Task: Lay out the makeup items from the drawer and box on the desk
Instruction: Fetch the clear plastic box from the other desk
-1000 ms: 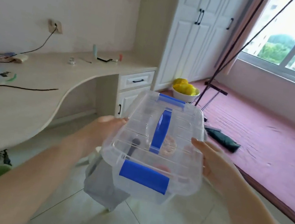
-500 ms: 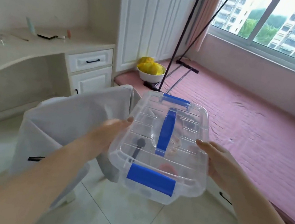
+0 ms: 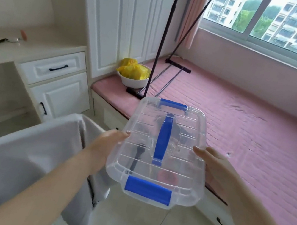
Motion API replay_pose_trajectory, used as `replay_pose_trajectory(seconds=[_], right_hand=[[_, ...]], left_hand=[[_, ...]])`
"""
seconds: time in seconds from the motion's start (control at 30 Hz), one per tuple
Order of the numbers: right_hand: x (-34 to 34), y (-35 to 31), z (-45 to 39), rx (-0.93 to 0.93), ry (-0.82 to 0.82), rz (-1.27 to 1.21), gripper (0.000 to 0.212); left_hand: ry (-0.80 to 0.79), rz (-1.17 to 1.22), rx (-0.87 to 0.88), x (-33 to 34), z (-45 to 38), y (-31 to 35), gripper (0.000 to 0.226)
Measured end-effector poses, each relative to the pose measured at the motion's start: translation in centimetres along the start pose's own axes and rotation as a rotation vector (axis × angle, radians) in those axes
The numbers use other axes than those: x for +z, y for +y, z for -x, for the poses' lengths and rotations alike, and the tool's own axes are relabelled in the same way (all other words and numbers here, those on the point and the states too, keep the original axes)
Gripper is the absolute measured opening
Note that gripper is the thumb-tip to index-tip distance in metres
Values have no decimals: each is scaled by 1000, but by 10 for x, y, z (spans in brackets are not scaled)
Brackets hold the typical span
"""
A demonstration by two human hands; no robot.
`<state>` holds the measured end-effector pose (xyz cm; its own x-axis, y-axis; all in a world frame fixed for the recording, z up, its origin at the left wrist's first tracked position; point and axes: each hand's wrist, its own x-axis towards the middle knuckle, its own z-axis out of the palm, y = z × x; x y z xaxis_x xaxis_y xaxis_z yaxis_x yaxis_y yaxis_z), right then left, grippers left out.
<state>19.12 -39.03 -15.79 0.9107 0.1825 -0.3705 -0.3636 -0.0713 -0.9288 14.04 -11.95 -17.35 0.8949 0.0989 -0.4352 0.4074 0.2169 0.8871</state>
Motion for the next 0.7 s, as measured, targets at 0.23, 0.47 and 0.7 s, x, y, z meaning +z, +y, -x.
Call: replay_pose_trajectory(seconds=[0.23, 0.47, 0.7], right_hand=[[-21, -56, -121, -21, -59, -6, 51], [-19, -102, -255, -17, -200, 20, 47], [9, -151, -396, -36, -408, 115, 20]], left_hand=[[70, 7, 33, 26, -115, 62, 15], [200, 62, 72, 22, -209, 108, 30], [456, 87, 83, 9, -289, 141, 36]])
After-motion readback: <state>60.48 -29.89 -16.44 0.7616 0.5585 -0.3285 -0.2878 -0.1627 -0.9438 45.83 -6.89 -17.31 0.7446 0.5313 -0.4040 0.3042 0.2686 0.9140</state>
